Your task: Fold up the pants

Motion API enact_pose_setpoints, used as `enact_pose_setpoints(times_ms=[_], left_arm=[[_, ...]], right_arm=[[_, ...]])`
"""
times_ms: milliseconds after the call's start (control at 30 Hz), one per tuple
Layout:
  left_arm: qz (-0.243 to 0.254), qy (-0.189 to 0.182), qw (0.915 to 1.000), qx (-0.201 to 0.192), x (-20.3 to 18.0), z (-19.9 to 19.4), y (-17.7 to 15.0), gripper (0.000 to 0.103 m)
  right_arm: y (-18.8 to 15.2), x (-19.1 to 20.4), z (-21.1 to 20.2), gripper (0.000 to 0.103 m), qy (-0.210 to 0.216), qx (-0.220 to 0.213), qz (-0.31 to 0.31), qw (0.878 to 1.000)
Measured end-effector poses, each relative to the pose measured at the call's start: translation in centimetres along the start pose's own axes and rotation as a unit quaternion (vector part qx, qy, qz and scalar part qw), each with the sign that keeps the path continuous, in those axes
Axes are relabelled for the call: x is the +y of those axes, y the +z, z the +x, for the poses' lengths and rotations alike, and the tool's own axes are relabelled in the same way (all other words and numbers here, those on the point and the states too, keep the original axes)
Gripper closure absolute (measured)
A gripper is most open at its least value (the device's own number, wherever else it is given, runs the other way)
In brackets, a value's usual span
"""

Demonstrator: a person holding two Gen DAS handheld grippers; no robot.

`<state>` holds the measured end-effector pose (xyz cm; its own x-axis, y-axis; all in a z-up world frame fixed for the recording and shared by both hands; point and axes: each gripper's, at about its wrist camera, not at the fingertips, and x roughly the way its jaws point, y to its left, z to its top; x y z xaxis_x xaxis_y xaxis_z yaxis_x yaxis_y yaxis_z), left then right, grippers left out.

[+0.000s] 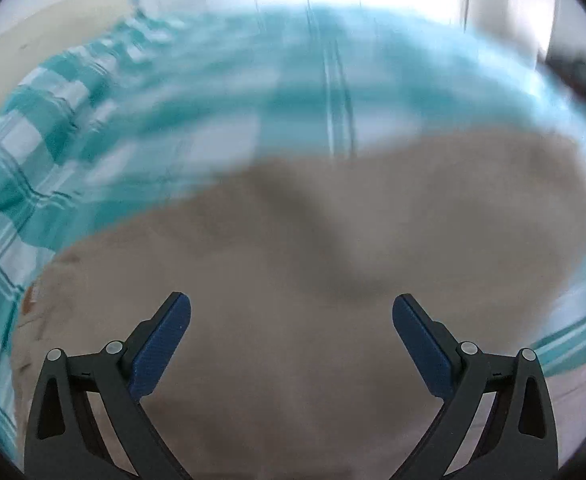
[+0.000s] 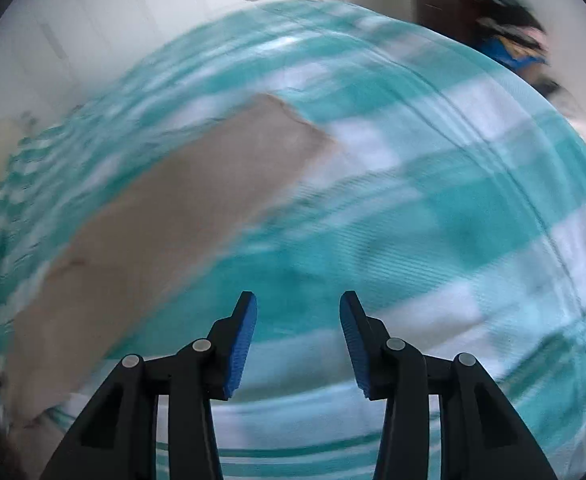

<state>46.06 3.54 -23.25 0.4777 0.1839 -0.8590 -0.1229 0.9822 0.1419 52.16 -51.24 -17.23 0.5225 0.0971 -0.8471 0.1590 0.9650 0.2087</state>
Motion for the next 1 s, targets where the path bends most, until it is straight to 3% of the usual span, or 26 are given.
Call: enact_pose_setpoints(times_ms=[33,67,100,233,333,400,467,533,633,700,767,833,900,1000], left_arm=[[0.022,0.001,0.9997,0.014,-0.5,1.3,-1.3,0.002],[0.025,0.0,0.9997,0.002,-0.5,1.1,-1.9,0.002],[0.023,-0.004,0.9996,-0.014,-0.3,0.4,-2.5,0.002],[0.011,-0.025,0.9996,-0.01,0.5,0.1,-2.8,0.001],[-0.002,-0.039,0.9992,-0.014,0.7,0.6,-3.2,0.001],[-0.008,-0.047,0.9986,-0.024,0.8,0.8,-3.5,0.001],[-0.014,-0.054,0.998,-0.028,0.8,0.8,-3.5,0.001],[-0.016,-0.057,0.9979,-0.029,0.7,0.9,-3.5,0.001],[-0.017,-0.057,0.9976,-0.034,0.7,1.1,-3.7,0.001],[-0.017,-0.057,0.9976,-0.035,0.7,1.2,-3.7,0.001],[-0.019,-0.061,0.9974,-0.033,0.9,1.1,-3.6,0.001],[-0.024,-0.056,0.9977,-0.029,1.1,0.4,-3.3,0.001],[-0.034,-0.049,0.998,-0.021,1.3,-1.3,-3.3,0.002],[-0.038,-0.099,0.994,-0.026,0.9,-5.3,-4.4,0.001]], right_arm=[[0.6,1.9,-0.2,0.048,0.013,-0.004,-0.019,1.0],[1.4,4.5,0.0,0.043,0.035,-0.008,-0.042,0.998],[1.5,6.3,0.4,0.042,0.05,-0.01,-0.057,0.997],[1.9,16.6,2.6,0.042,0.145,0.012,-0.133,0.98],[-0.2,24.4,6.6,0.042,0.215,0.081,-0.183,0.956],[-2.6,27.5,8.3,0.042,0.247,0.13,-0.205,0.938],[-4.1,28.7,9.5,0.042,0.242,0.156,-0.224,0.931],[-3.0,26.6,10.4,0.042,0.223,0.139,-0.221,0.939],[1.5,19.0,10.9,0.042,0.154,0.097,-0.147,0.972],[4.4,11.8,11.0,0.044,0.089,0.074,-0.075,0.99],[5.8,5.9,9.5,0.044,0.011,0.046,-0.026,0.999],[5.9,3.0,7.3,0.04,-0.037,0.026,-0.015,0.999],[4.3,1.8,4.0,0.039,-0.026,0.008,-0.029,0.999],[0.2,3.9,-0.5,0.033,0.024,0.002,-0.076,0.997]])
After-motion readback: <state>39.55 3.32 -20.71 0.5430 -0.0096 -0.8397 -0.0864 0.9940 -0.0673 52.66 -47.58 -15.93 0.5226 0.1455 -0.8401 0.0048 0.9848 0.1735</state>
